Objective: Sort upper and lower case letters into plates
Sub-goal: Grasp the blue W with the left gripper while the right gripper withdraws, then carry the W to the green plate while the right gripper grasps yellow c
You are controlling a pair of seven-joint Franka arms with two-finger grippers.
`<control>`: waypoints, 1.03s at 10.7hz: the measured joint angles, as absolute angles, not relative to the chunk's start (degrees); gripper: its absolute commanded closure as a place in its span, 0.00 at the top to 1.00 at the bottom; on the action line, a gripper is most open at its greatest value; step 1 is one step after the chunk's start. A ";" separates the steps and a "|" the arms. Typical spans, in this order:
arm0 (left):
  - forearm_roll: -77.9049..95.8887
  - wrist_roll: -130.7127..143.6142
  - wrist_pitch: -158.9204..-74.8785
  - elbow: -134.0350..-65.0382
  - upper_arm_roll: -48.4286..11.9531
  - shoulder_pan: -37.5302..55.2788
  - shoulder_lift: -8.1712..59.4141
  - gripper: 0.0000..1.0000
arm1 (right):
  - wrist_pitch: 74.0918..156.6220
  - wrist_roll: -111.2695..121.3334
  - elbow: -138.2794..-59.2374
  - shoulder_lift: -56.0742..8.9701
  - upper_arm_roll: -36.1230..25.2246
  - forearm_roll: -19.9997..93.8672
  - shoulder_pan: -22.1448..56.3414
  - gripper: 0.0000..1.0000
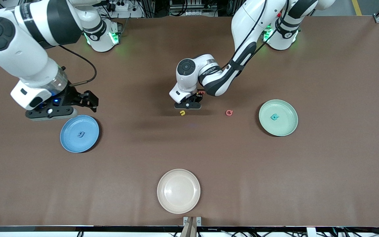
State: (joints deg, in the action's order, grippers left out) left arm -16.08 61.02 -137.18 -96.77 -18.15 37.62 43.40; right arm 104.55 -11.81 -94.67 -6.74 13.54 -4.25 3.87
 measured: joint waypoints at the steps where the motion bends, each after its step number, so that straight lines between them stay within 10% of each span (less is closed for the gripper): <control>1: -16.08 61.06 -137.18 -96.77 -18.15 37.61 43.40 0.03 | 104.55 -11.81 -94.85 -6.74 13.90 -4.24 3.89 1.00; 11: -16.00 46.02 -118.68 -95.64 -22.69 23.42 36.68 0.00 | 109.50 -22.31 -96.05 -16.18 21.05 -4.04 10.18 1.00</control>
